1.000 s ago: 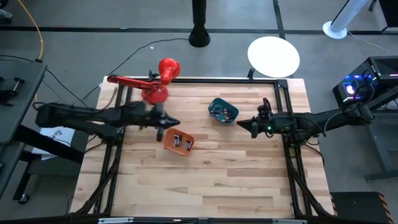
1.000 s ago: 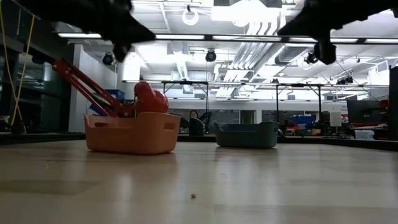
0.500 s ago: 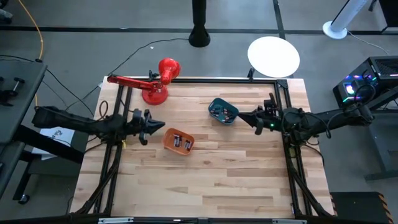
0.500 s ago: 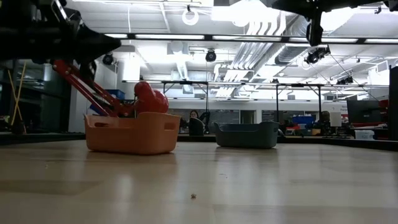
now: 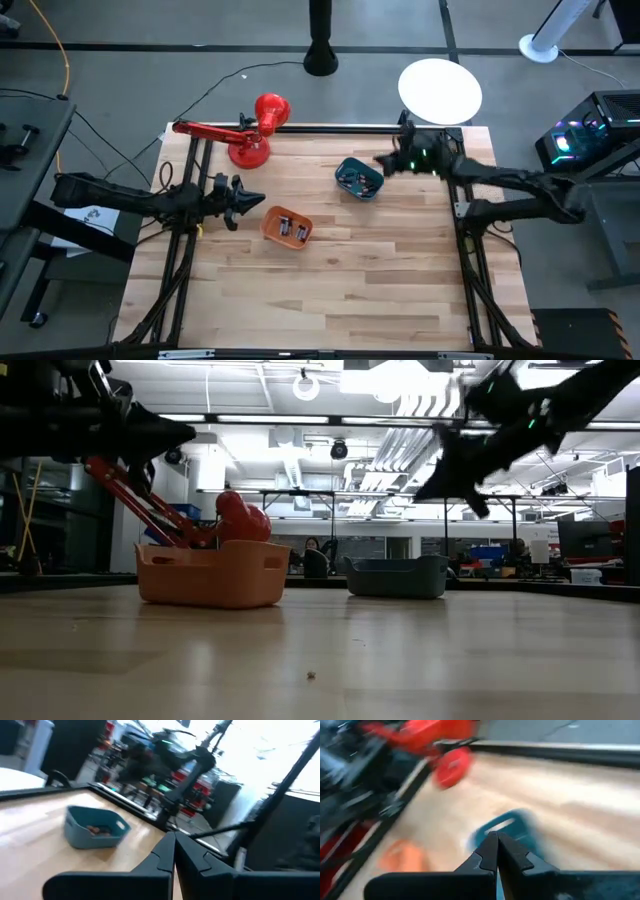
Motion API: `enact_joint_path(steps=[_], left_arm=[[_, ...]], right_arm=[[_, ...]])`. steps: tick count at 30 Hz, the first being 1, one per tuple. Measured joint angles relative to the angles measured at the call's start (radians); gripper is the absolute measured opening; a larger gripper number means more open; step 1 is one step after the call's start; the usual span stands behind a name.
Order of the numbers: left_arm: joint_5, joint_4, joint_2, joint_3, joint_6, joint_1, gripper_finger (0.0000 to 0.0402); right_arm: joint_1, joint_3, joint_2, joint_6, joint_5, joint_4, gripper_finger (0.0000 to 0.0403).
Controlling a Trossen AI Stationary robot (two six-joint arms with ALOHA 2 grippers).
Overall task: Sort batteries
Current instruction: Adjust the bins, then return to Home Position
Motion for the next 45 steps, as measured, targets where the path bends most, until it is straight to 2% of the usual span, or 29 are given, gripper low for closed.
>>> enact_joint_path(steps=[3,6,8,11,14,19,23,27,29,31,35,37,40,42,45], left_arm=[[0.064,0.001,0.000,0.000,-0.065,-0.019,0.0001],[0.098,0.002,0.005,0.000,-0.161,-0.065,0.0004],[0.076,-0.004,0.006,0.000,-0.149,-0.091,0.0006],[-0.053,-0.011,0.007,0.000,-0.066,-0.094,0.0004],[-0.140,-0.015,0.007,0.000,0.004,-0.093,0.0003],[-0.129,-0.073,0.010,0.000,0.062,-0.094,0.0003],[-0.111,-0.118,0.010,0.000,0.063,-0.095,0.0003],[-0.111,-0.138,0.010,0.000,0.063,-0.095,0.0003],[-0.111,-0.138,0.010,0.000,0.063,-0.095,0.0003],[-0.111,-0.147,0.010,0.000,0.064,-0.095,0.0003],[-0.111,-0.152,0.010,0.000,0.064,-0.095,0.0003],[-0.111,-0.154,0.010,0.000,0.064,-0.095,0.0003],[-0.111,-0.155,0.010,0.000,0.064,-0.095,0.0003],[-0.111,-0.156,0.010,0.000,0.064,-0.095,0.0003],[-0.111,-0.159,0.010,0.000,0.064,-0.095,0.0003]], right_arm=[[-0.171,0.023,0.132,-0.048,-0.133,0.014,0.0000],[-0.244,0.085,0.281,-0.121,-0.229,0.011,0.0000],[-0.249,0.143,0.369,-0.174,-0.254,0.014,0.0000],[-0.242,0.225,0.491,-0.215,-0.299,0.005,0.0000],[-0.228,0.309,0.587,-0.255,-0.314,-0.026,0.0000],[-0.199,0.403,0.709,-0.304,-0.341,-0.100,0.0000],[-0.133,0.435,0.732,-0.359,-0.342,-0.178,0.0000],[-0.027,0.399,0.653,-0.362,-0.336,-0.207,0.0000],[0.029,0.342,0.573,-0.344,-0.276,-0.211,0.0000],[0.075,0.250,0.453,-0.296,-0.207,-0.210,0.0000],[0.188,0.005,0.093,-0.079,-0.148,-0.089,0.0000],[0.316,-0.120,-0.072,0.065,-0.046,-0.056,0.0000],[0.504,-0.235,-0.239,0.212,0.191,0.067,0.0000],[0.610,-0.265,-0.279,0.206,0.327,0.153,0.0000],[0.687,-0.298,-0.274,0.097,0.436,0.314,0.0000]])
